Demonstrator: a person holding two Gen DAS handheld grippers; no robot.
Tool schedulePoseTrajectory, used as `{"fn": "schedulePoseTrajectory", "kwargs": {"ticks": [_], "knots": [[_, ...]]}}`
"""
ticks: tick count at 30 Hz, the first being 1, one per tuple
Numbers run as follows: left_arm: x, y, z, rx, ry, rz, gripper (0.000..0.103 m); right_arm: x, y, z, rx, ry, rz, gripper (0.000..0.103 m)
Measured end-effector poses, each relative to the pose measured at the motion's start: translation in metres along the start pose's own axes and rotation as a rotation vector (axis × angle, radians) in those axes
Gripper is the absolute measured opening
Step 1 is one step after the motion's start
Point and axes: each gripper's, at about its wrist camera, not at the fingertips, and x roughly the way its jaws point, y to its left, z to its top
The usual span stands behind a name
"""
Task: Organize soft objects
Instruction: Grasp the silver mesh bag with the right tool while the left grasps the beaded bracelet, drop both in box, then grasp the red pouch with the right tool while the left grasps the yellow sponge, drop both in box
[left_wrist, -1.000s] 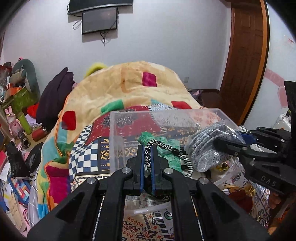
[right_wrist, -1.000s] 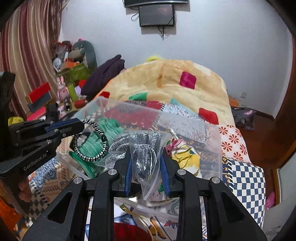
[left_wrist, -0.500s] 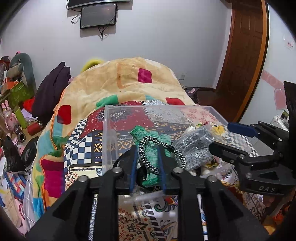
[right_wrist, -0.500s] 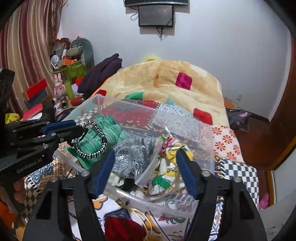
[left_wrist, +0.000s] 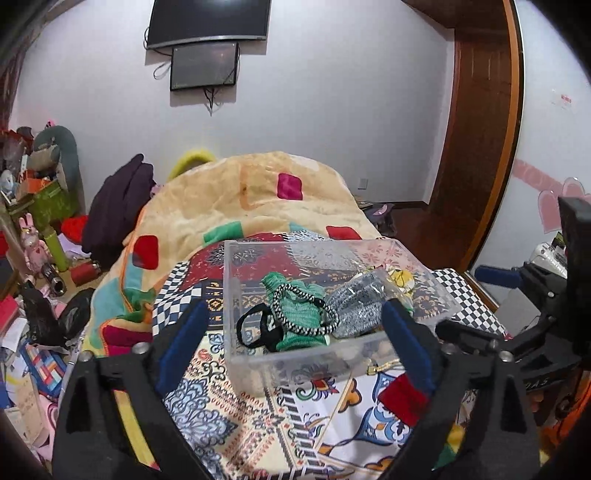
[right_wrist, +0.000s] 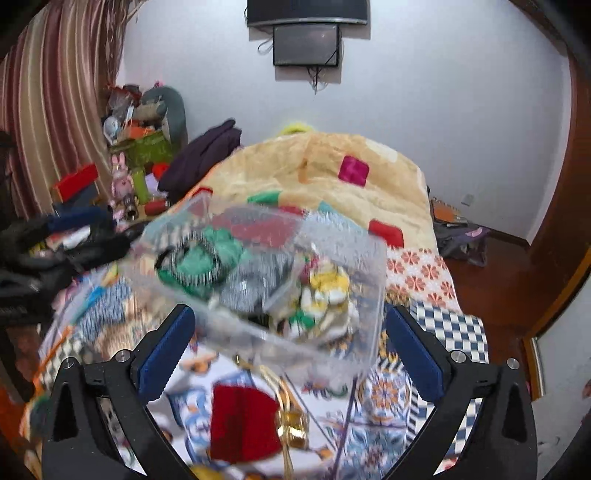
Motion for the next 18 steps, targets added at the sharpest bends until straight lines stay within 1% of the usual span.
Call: {"fn": "schedulePoseTrajectory", "kwargs": {"ticks": [4,7,10,11,12,13,15,16,17,18], "knots": [[-0.005,-0.005,-0.012,0.001,0.02,-0.003,0.101,0.012,0.001,-0.023,-0.017,0.08,0.013,0.103],[0.0,-0.009,-0.023,-0.003,0.066,-0.024,0.101,0.024,0.002,-0.038,-0.021,0.14,0.014,0.103],[0.003,-0.014,-0.037,0.004,0.096,-0.022,0.101,0.039,-0.003,-0.049,0.001,0.203,0.023,0.102],[0.004,-0.016,-0.041,0.008,0.104,-0.019,0.101,0.045,-0.004,-0.053,0.016,0.229,0.043,0.099],[0.006,-0.017,-0.044,0.011,0.113,-0.018,0.101,0.047,-0.005,-0.055,0.024,0.242,0.054,0.089],[0.008,-0.019,-0.049,0.015,0.127,-0.02,0.101,0.052,-0.005,-0.056,0.028,0.262,0.069,0.084],[0.011,-0.024,-0.055,0.015,0.149,-0.033,0.101,0.056,-0.004,-0.058,0.025,0.285,0.08,0.063],[0.013,-0.027,-0.059,0.016,0.163,-0.043,0.101,0.058,-0.003,-0.059,0.022,0.294,0.081,0.058],[0.014,-0.03,-0.061,0.019,0.172,-0.051,0.101,0.059,-0.002,-0.059,0.021,0.298,0.085,0.048],[0.015,-0.033,-0.063,0.022,0.177,-0.055,0.101,0.059,-0.002,-0.059,0.021,0.301,0.09,0.036]]}}
